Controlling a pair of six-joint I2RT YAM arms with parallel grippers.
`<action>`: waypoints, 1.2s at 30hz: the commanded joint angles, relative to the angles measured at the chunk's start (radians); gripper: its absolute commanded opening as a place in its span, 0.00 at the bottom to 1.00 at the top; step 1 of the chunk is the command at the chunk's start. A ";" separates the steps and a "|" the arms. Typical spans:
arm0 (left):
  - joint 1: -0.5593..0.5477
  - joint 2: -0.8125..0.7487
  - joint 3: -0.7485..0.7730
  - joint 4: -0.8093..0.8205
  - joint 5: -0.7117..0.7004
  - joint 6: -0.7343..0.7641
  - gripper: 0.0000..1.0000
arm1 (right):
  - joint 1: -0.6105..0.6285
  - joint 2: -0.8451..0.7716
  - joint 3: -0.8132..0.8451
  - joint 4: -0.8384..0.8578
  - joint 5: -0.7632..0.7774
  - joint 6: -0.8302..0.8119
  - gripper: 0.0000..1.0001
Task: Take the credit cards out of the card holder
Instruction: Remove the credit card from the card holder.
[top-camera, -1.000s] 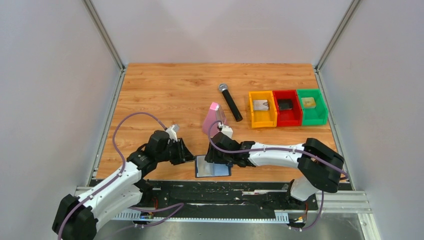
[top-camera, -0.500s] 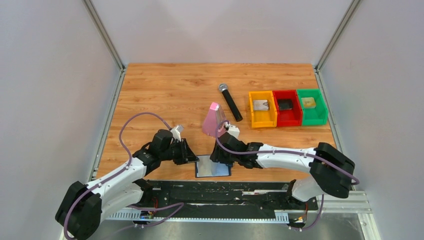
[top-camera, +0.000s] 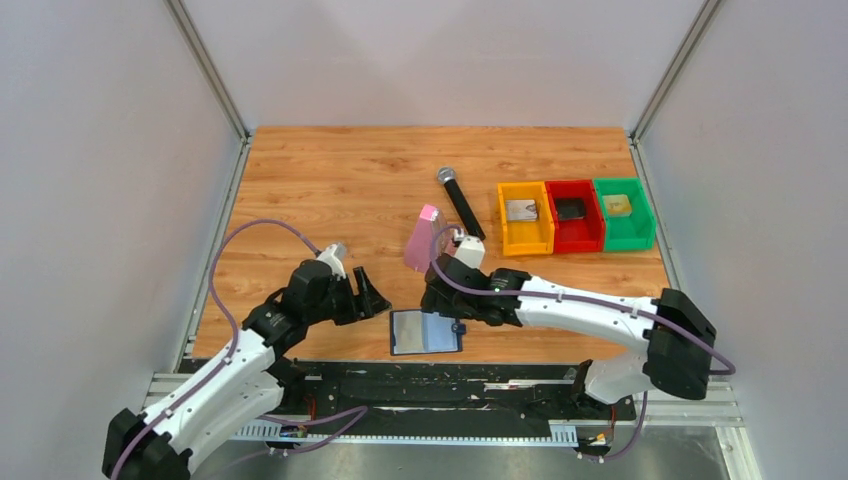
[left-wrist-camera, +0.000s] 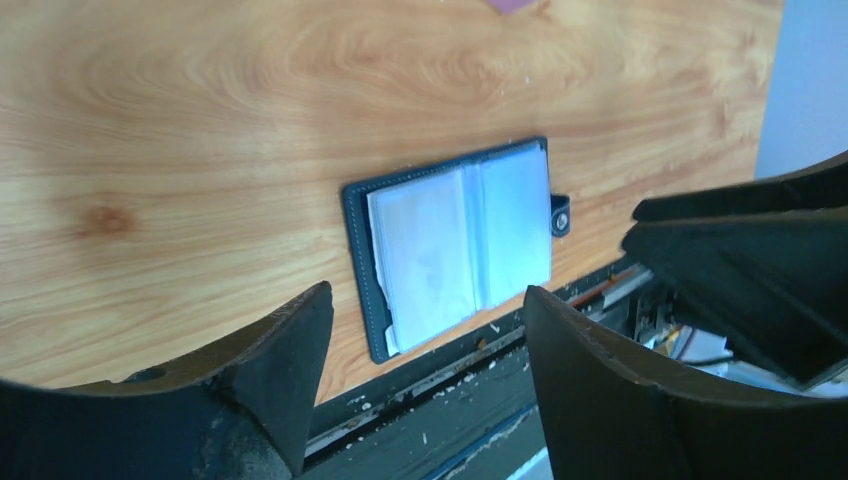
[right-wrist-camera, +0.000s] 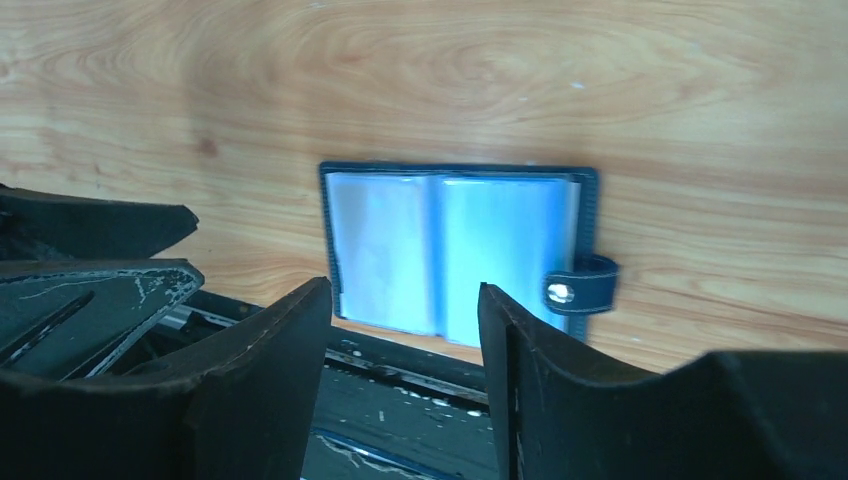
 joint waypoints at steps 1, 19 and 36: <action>0.004 -0.100 0.070 -0.142 -0.163 0.008 0.82 | 0.042 0.135 0.119 -0.012 0.004 -0.011 0.58; 0.004 -0.348 0.093 -0.370 -0.469 -0.105 0.99 | 0.089 0.465 0.324 -0.047 0.002 -0.063 0.73; 0.004 -0.361 0.104 -0.361 -0.424 -0.074 1.00 | 0.095 0.565 0.373 -0.106 0.031 -0.066 0.63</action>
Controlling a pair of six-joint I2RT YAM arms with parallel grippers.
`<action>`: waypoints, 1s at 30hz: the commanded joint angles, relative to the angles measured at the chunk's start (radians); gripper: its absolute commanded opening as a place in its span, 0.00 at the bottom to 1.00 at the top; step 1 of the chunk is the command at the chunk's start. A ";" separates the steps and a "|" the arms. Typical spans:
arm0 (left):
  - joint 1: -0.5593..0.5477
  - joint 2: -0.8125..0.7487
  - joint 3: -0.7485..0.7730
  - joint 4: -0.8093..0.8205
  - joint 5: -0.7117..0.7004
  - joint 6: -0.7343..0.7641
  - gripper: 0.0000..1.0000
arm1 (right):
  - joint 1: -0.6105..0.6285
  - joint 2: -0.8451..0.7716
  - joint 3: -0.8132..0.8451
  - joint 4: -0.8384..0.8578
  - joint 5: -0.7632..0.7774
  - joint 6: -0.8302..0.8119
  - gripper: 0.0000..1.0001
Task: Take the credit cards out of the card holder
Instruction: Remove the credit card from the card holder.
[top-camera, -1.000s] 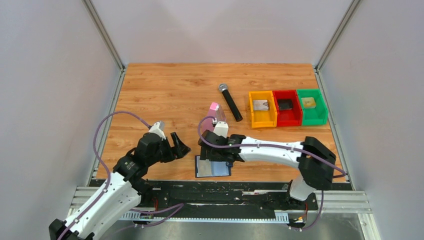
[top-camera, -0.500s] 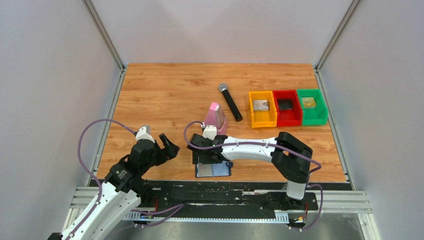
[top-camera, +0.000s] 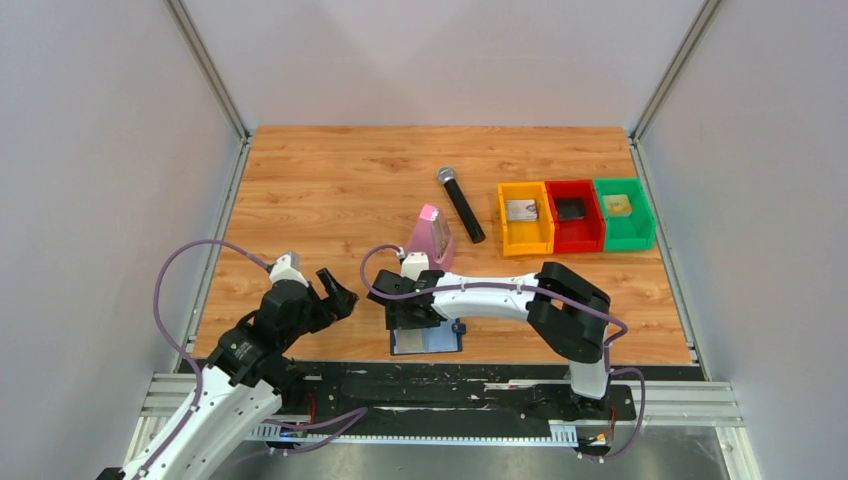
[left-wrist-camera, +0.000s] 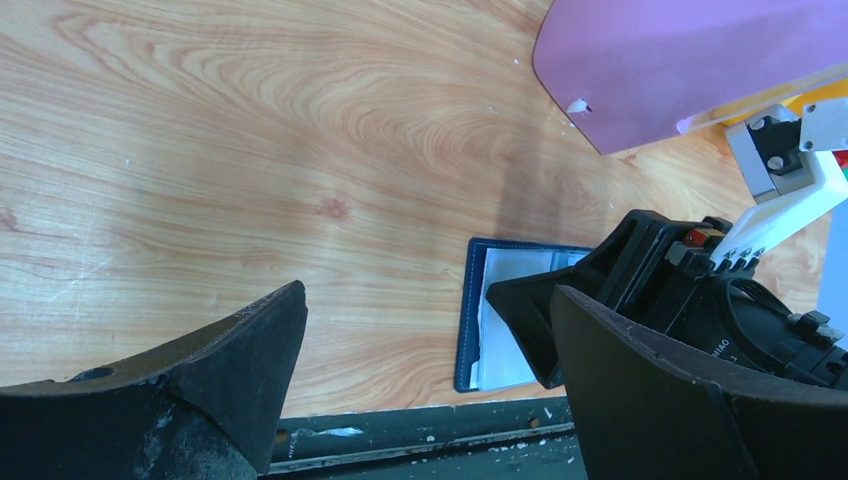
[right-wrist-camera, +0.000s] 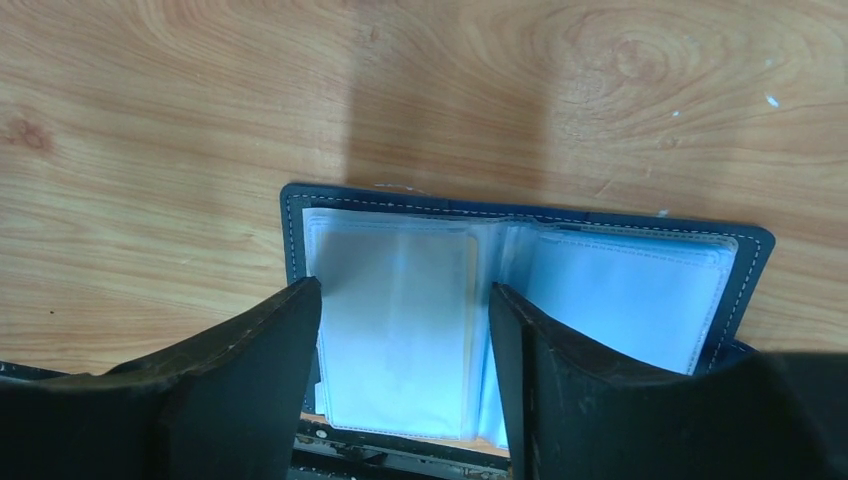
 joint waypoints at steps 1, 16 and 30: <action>0.004 0.006 0.044 0.023 0.010 0.016 1.00 | 0.007 0.027 0.016 -0.008 0.020 -0.005 0.61; 0.004 0.030 0.031 0.035 0.010 0.008 1.00 | 0.009 0.054 0.032 -0.027 0.024 0.011 0.70; 0.003 0.018 0.032 0.029 0.027 0.006 1.00 | 0.011 0.065 0.045 -0.055 0.045 0.039 0.56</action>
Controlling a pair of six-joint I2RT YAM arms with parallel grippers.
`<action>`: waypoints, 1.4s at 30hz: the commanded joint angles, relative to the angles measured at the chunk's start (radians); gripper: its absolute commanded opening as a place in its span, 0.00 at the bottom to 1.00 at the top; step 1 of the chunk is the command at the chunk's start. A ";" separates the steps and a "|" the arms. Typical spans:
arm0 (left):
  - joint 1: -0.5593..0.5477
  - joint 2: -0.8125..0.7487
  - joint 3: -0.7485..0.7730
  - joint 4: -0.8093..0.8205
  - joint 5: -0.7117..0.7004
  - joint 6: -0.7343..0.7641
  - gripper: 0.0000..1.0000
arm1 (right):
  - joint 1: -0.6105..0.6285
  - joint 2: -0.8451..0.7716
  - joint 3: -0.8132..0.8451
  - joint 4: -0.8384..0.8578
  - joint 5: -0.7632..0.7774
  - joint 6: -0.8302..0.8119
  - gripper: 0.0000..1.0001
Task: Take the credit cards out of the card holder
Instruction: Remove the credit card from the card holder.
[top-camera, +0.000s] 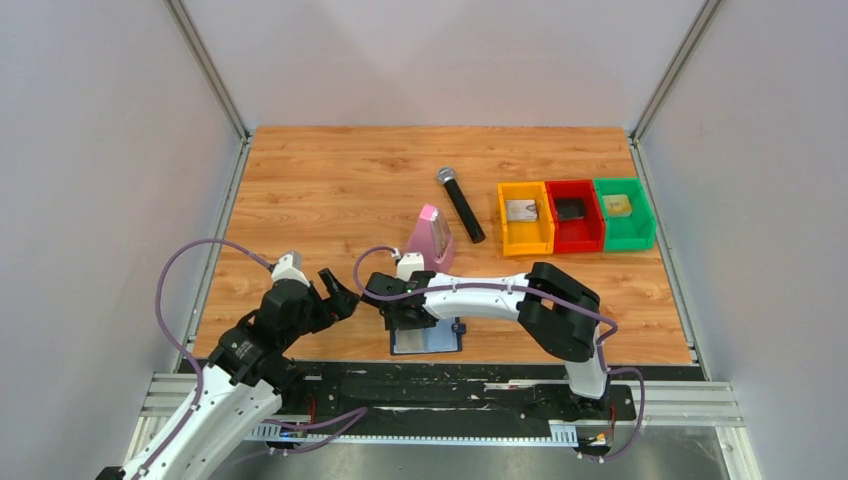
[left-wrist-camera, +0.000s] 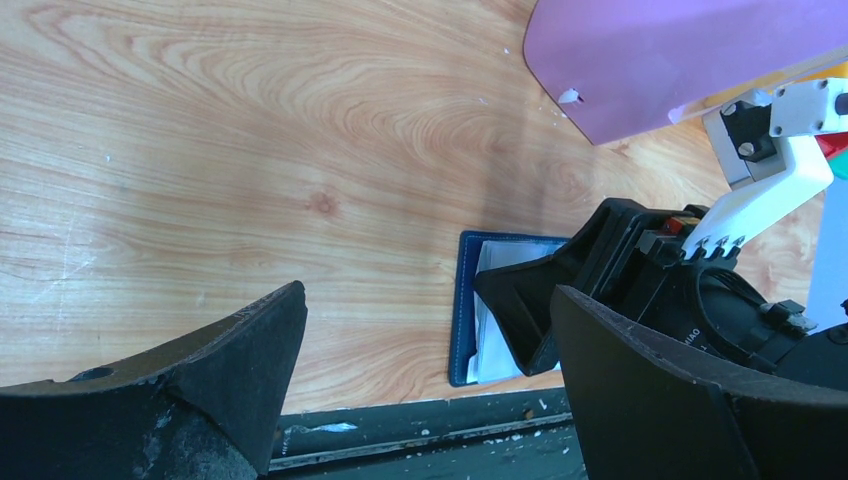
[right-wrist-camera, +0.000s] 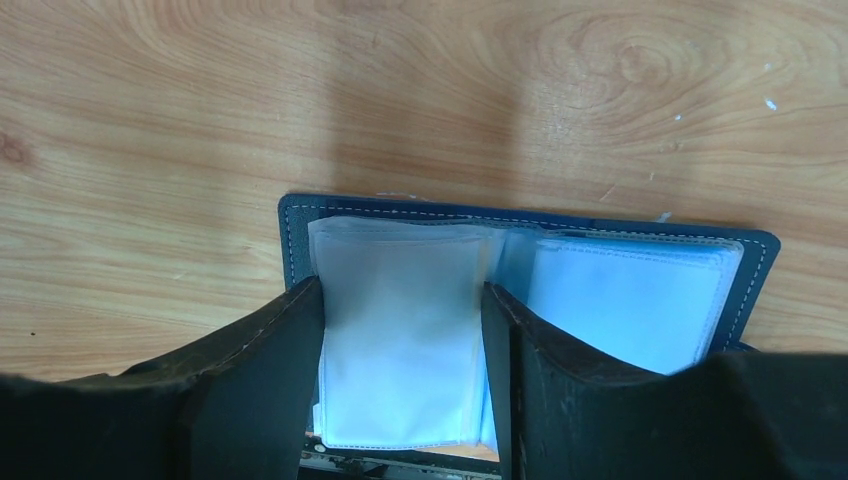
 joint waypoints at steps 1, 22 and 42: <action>0.004 0.023 0.030 0.034 0.015 0.008 1.00 | 0.001 0.004 -0.022 0.013 0.005 0.029 0.55; 0.004 0.347 -0.090 0.426 0.357 0.044 0.36 | -0.017 -0.217 -0.261 0.340 -0.052 -0.007 0.52; 0.003 0.521 -0.126 0.676 0.544 0.042 0.27 | -0.064 -0.352 -0.448 0.539 -0.143 -0.016 0.43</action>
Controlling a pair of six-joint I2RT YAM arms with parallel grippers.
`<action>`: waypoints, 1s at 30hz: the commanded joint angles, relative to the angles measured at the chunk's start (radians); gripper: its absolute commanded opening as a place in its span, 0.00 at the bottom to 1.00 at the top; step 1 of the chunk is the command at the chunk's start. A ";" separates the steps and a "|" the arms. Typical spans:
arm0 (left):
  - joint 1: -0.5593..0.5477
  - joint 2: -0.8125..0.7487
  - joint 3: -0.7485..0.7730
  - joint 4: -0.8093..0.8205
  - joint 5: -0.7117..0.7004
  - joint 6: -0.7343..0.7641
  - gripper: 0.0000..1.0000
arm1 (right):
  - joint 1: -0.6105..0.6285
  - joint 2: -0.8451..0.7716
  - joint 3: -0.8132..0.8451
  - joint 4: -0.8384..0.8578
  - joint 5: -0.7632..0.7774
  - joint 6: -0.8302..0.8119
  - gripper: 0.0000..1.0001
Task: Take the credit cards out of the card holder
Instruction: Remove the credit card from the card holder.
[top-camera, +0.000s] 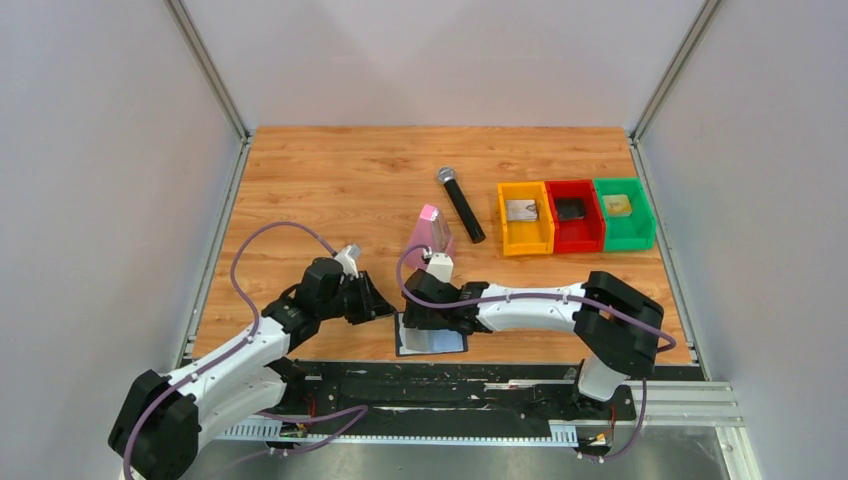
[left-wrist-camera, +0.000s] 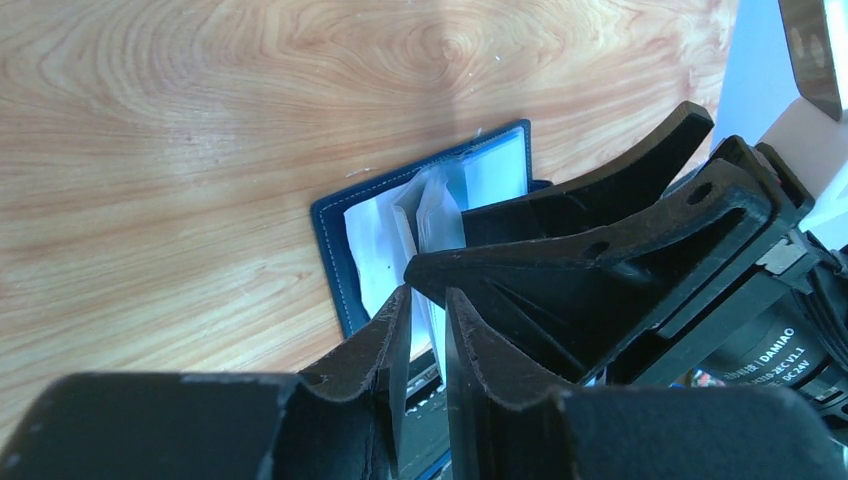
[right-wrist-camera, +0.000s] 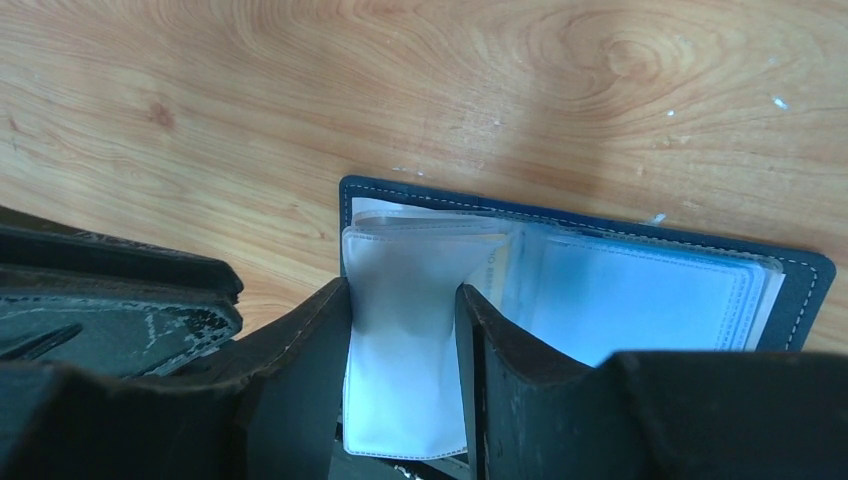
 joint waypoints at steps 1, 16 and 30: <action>0.003 0.029 -0.017 0.099 0.047 0.006 0.27 | -0.017 -0.061 -0.046 0.108 -0.036 -0.008 0.43; 0.003 0.179 -0.012 0.229 0.107 -0.011 0.26 | -0.045 -0.136 -0.158 0.253 -0.099 -0.029 0.40; 0.004 0.202 -0.009 0.244 0.123 0.000 0.24 | -0.059 -0.180 -0.199 0.270 -0.093 -0.018 0.30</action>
